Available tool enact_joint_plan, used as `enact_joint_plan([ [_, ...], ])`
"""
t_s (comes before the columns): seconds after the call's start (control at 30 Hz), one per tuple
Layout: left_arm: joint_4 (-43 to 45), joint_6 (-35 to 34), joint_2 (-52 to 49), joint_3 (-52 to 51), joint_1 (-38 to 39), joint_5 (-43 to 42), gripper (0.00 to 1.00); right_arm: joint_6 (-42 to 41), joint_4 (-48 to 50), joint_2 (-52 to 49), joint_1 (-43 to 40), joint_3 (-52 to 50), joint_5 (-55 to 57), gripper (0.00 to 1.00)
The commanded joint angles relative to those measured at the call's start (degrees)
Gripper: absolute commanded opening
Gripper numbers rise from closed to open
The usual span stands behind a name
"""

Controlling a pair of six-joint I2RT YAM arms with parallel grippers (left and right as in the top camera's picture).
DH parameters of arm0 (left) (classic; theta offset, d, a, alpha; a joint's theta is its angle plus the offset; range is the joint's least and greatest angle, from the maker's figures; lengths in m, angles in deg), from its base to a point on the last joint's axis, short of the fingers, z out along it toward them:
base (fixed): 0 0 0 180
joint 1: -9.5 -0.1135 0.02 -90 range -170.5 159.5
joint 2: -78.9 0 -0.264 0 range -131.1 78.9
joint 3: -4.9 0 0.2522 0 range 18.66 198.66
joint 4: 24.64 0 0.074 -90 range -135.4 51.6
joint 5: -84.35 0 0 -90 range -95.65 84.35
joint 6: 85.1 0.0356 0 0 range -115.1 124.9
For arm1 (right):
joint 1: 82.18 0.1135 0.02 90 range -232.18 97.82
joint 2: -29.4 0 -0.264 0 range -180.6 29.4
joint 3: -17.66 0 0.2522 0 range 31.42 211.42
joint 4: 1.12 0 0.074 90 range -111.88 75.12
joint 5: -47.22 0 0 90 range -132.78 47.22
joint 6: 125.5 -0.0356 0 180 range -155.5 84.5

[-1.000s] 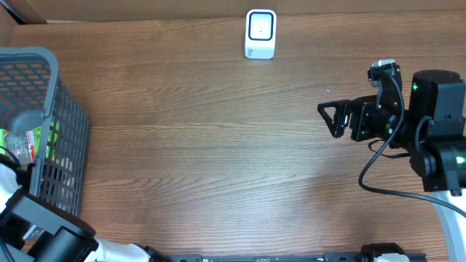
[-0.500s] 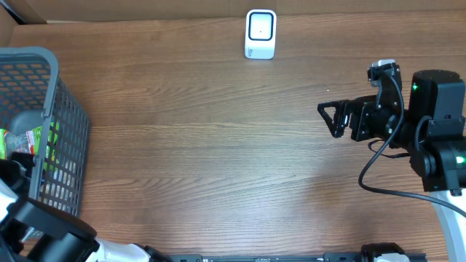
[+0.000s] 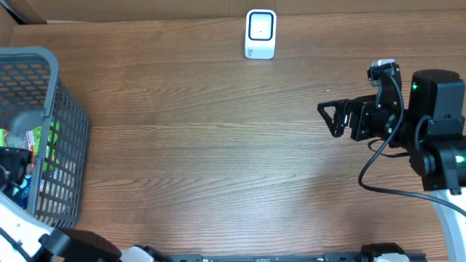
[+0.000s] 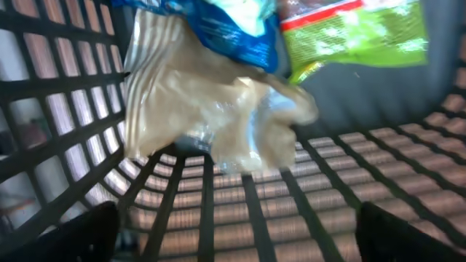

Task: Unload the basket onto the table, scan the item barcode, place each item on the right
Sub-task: 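Grasp the translucent beige bag in the basket with the left gripper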

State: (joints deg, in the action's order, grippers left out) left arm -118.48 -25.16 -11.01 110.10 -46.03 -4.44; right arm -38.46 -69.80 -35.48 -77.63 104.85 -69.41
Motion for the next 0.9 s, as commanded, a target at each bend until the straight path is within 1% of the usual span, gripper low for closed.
enact_joint_plan([
  [0.0,4.8,-3.7,-0.7,-8.0,-0.9,2.0,1.0,0.2,0.2,-1.2,0.3,1.2,-0.2,1.0],
  [0.1,12.4,-3.6,-0.8,-15.3,-1.7,2.5,1.0,0.2,-0.1,-2.5,0.3,1.2,-0.3,1.0],
  [0.2,15.9,-4.2,-0.9,-19.1,-3.0,3.0,1.0,0.2,-0.5,-3.1,0.3,1.2,-0.4,1.0],
  [0.4,19.3,-6.4,-0.9,-23.1,-5.2,8.7,1.0,0.2,-0.5,-3.2,0.3,1.2,-0.5,1.0],
  [0.67,29.8,-6.4,-1.4,-31.0,-5.2,9.4,1.0,0.2,-0.7,-3.2,0.3,1.2,-0.5,1.0],
  [0.87,33.2,-6.4,-5.8,-32.9,-5.2,9.2,1.0,0.2,-0.8,-3.2,0.3,1.2,-0.5,1.0],
])
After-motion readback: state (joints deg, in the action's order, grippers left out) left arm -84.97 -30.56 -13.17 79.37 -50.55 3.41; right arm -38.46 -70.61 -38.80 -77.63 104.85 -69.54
